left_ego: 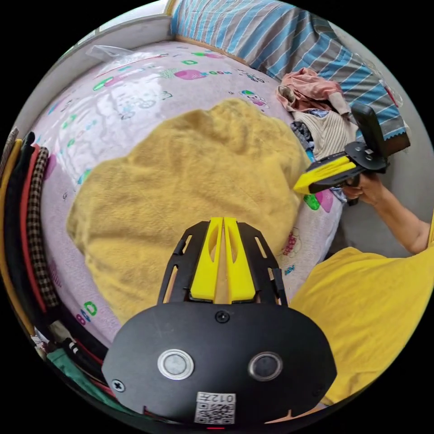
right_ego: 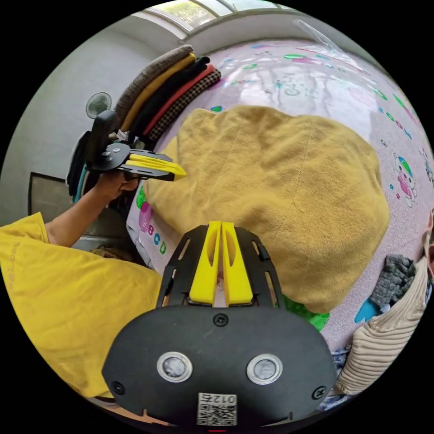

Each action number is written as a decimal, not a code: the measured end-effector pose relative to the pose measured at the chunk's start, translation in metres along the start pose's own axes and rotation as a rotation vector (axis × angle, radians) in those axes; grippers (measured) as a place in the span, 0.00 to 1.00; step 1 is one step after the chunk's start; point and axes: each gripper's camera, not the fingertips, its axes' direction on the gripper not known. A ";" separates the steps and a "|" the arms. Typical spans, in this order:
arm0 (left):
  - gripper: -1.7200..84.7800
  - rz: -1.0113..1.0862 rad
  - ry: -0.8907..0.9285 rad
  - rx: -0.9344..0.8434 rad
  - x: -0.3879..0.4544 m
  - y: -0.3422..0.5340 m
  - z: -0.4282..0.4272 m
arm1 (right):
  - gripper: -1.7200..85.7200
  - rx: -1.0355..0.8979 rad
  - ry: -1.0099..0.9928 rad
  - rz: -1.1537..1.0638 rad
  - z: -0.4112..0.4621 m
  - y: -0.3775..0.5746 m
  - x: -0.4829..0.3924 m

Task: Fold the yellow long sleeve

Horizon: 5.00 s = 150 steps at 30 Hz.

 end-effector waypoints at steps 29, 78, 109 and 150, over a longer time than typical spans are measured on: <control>0.02 -0.429 0.089 0.060 -0.248 -0.022 -0.022 | 0.02 0.004 0.120 0.318 -0.024 -0.038 0.162; 0.10 -0.700 0.131 0.109 -0.318 0.177 -0.124 | 0.03 0.149 0.201 -0.065 -0.025 -0.070 -0.047; 0.03 -0.892 0.160 0.334 -0.332 0.309 -0.057 | 0.02 0.198 0.210 -0.169 -0.017 -0.123 -0.098; 0.02 0.351 -0.175 -0.263 0.250 0.009 0.368 | 0.05 -0.231 0.308 -0.457 -0.060 0.160 0.036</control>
